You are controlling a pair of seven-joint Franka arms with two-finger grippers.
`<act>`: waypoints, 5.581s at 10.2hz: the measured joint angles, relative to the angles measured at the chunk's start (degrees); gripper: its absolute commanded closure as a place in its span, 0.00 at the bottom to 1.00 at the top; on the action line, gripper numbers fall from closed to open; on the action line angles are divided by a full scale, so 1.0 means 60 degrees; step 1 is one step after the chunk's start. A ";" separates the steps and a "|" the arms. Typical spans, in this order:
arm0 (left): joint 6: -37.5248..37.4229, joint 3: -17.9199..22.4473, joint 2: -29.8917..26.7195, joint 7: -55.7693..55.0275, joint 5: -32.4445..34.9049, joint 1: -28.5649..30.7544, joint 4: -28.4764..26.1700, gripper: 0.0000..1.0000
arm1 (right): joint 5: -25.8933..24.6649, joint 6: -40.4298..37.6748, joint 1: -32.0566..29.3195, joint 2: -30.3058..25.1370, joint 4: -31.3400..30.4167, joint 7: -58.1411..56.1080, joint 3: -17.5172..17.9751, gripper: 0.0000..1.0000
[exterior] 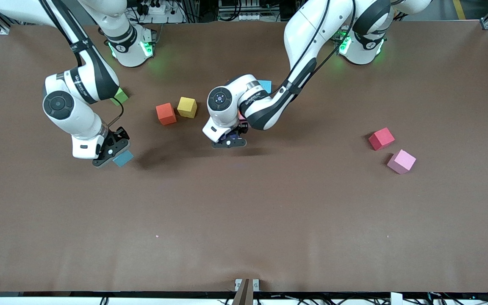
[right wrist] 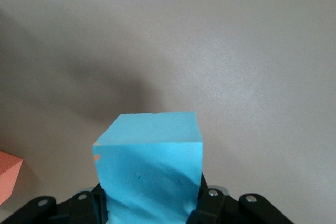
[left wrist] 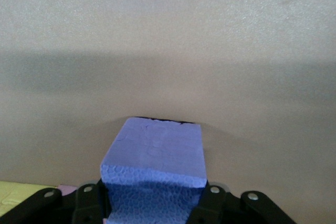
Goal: Form number 2 with 11 blocks
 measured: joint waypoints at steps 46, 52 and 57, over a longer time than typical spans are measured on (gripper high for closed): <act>0.3099 0.0265 -0.5596 -0.0045 0.0007 1.0319 -0.7523 0.00 | 0.1670 -0.0432 1.0273 0.4262 0.5376 1.0030 -0.4286 0.71; 0.4218 0.0223 -0.5720 0.1085 0.0007 1.0329 -0.8882 0.00 | 0.1670 -0.0436 1.0384 0.4460 0.5386 1.0167 -0.4326 0.71; 0.4442 0.0268 -0.5408 0.1170 0.0155 1.0577 -0.8984 0.00 | 0.1668 -0.0429 1.0395 0.4607 0.5387 1.0470 -0.4330 0.70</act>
